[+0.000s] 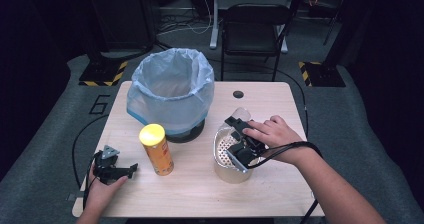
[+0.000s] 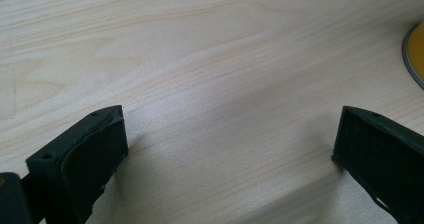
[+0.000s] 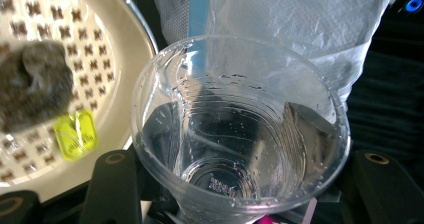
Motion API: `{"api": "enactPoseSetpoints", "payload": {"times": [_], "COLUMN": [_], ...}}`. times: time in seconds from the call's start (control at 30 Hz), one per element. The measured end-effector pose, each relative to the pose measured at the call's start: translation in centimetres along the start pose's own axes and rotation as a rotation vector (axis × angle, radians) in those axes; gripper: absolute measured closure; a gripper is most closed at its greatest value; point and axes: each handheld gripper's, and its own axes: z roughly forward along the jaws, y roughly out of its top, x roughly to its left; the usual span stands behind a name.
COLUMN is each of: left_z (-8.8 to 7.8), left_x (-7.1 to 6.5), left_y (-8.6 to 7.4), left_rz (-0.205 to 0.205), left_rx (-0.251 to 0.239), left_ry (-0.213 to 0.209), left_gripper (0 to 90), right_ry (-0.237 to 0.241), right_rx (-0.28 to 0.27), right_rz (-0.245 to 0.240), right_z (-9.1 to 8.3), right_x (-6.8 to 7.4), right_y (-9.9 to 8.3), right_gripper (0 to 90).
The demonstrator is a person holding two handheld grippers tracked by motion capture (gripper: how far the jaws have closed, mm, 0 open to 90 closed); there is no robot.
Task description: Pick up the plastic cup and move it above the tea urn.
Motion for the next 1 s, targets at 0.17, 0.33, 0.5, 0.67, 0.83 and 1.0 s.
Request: {"api": "enactPoseSetpoints", "payload": {"times": [0.17,0.33,0.5,0.67,0.83,1.0], "left_z": [0.0,0.0,0.0,0.0,0.0,0.0], "left_x": [0.0,0.0,0.0,0.0,0.0,-0.1], "left_y": [0.0,0.0,0.0,0.0,0.0,0.0], "left_rz": [0.0,0.001,0.0,0.0,0.001,-0.007], "left_rx": [0.001,0.0,0.0,0.001,0.0,0.001], "left_ry": [-0.001,0.0,0.0,0.0,0.0,-0.003], "left_gripper": [0.6,0.6,0.6,0.6,0.6,0.6], "right_ry": [0.04,0.071,0.1,0.122,0.167,0.191], "right_rx": [-0.039,-0.095,-0.14,-0.167,-0.195,-0.204], "right_rz": [0.135,0.353,0.562,0.668,0.76,0.802], "right_z": [0.3,0.1,0.0,0.0,0.2,0.4], "right_x": [-0.4,-1.3,-2.3,-2.4,-2.2,-2.0], "right_y": [-0.9,-2.3,-4.1,-5.2,-5.8,-6.2], "right_gripper": [40.2,40.0,40.0,40.0,39.9,39.7]}}
